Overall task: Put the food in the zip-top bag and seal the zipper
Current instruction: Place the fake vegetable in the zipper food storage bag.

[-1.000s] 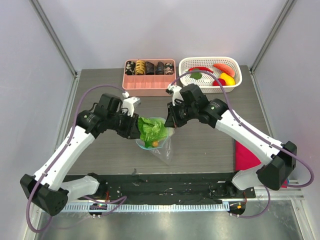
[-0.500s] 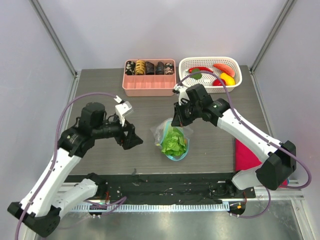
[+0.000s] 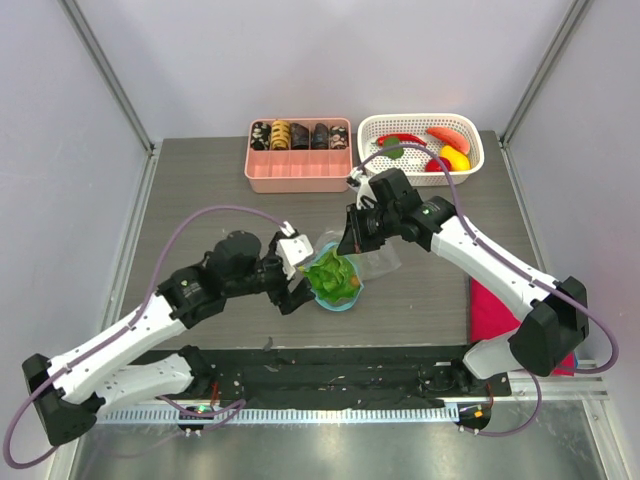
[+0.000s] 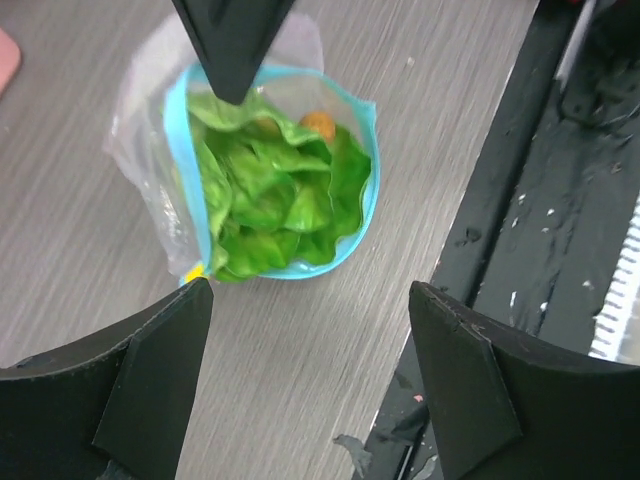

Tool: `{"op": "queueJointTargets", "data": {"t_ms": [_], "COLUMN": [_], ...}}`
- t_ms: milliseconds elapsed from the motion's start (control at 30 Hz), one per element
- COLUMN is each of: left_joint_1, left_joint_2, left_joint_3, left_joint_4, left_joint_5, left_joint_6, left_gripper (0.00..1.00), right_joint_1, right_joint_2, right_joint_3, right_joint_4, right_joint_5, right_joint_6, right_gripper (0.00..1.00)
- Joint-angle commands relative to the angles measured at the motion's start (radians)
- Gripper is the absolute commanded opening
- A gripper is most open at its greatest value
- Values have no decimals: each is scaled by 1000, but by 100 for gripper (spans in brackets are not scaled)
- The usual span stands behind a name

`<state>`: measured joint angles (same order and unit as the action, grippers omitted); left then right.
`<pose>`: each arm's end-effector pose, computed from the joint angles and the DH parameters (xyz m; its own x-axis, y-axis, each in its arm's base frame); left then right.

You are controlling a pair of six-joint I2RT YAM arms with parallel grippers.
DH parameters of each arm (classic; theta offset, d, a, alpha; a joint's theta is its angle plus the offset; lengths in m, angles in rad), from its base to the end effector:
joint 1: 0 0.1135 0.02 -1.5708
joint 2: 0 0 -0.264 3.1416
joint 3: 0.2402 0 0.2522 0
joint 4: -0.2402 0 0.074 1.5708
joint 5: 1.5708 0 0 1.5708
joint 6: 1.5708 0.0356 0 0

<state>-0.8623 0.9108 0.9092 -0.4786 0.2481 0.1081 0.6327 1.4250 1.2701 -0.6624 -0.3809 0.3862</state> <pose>0.1231 -0.1571 0.3315 -0.2041 0.3989 -0.8940 0.9051 0.4248 -0.0171 0.2391 0.1917 0.3181 -0.8289 -0.1741 -0.5317 -0.4770 0.7166 0.5089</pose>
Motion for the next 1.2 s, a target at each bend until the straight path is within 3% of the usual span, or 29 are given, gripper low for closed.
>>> {"op": "queueJointTargets", "data": {"t_ms": [0,100,200,267,367,467,700,967,1167], "left_joint_1": [-34,-17,132,210,386,489,499,499,500], "left_joint_2": [25,37,20,4,-12,3,69,218,309], "left_joint_3": [-41,-43,-44,-46,-58,-84,-194,-260,-247], "left_joint_4": [166,189,112,69,18,6,225,418,474], "left_joint_5": [-182,-292,-71,-67,66,252,407,392,385], "left_joint_6": [-16,-59,-172,-273,-387,-513,-703,-755,-777], "left_gripper": [81,78,74,71,67,64,60,53,50], "right_joint_1": [-11,-28,-59,-82,-139,-166,-171,-169,-169], "right_joint_2": [-5,-18,-37,-41,-43,-52,-26,-11,-6], "right_joint_3": [-5,17,35,32,-7,-73,-101,-104,-100], "right_joint_4": [61,89,121,142,214,331,446,471,480], "right_joint_5": [-74,-142,-177,-202,-256,-289,-300,-314,-334], "right_joint_6": [85,137,163,195,330,466,579,594,602], "right_gripper": [1,1,1,1,1,1,1,1,1]}}
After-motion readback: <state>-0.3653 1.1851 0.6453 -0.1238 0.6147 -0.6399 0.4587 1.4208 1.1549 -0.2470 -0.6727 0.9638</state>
